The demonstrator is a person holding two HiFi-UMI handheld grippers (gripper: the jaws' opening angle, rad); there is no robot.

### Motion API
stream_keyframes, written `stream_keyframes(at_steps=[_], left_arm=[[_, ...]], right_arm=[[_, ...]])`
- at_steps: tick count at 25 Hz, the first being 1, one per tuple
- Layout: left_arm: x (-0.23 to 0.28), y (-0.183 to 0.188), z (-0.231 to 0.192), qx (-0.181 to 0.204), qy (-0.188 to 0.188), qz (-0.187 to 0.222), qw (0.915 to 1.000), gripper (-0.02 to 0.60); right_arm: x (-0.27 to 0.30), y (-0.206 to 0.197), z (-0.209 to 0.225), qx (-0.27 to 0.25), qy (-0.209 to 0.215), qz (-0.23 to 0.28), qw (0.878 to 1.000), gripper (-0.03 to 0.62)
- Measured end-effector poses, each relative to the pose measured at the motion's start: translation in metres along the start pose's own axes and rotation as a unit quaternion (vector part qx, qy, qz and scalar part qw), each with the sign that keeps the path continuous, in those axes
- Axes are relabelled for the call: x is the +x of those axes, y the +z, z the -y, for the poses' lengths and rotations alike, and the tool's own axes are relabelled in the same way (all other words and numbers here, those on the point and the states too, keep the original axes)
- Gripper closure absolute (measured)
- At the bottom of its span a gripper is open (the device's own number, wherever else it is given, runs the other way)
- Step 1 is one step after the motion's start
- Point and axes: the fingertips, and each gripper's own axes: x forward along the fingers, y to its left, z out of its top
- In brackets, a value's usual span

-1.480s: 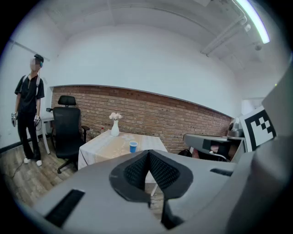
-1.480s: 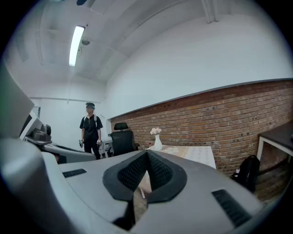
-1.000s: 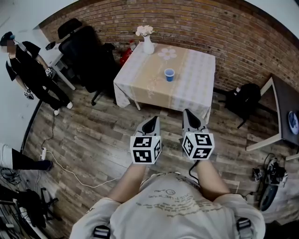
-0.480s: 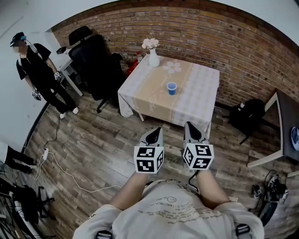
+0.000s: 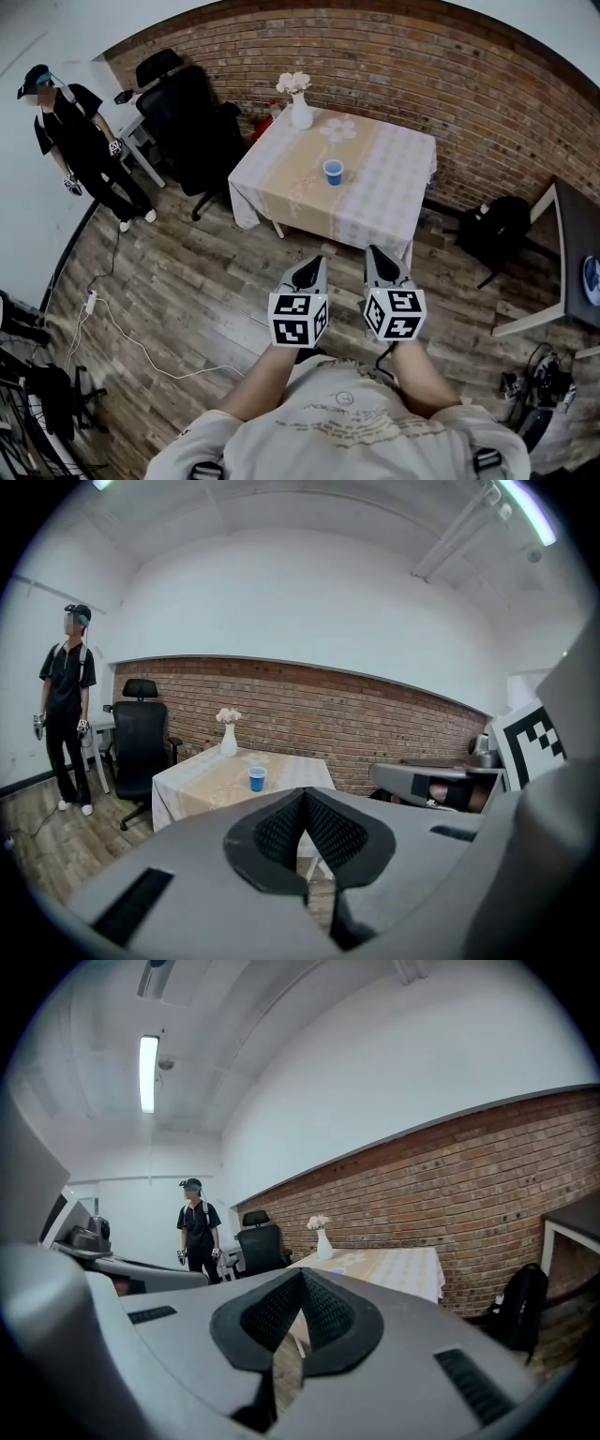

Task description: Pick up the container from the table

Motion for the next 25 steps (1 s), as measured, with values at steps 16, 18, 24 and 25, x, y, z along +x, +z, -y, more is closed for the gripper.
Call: stream_keyframes(at_steps=[16,18,24,25], left_arm=[[0.052,0.008,0.01,0.002,-0.022,-0.011,0.9997,0.578],[0.06,0.01,0.005,0.001,-0.024,-0.012,0.9996,0.578],[0.09,0.014,-0.017,-0.002,-0.03,-0.013,0.9995,0.578],[0.095,0.015,-0.022,-0.001,-0.031,-0.014,0.9994,0.578]], right_arm=[[0.028,-0.005,0.034,-0.001,-0.007,-0.017,1.0,0.594],[0.036,-0.003,0.036,0.0,-0.009,-0.017,1.0,0.594],[0.07,-0.004,0.041,0.001,-0.012,-0.018,1.0,0.594],[0.076,-0.004,0.042,0.0,-0.013,-0.018,1.0,0.594]])
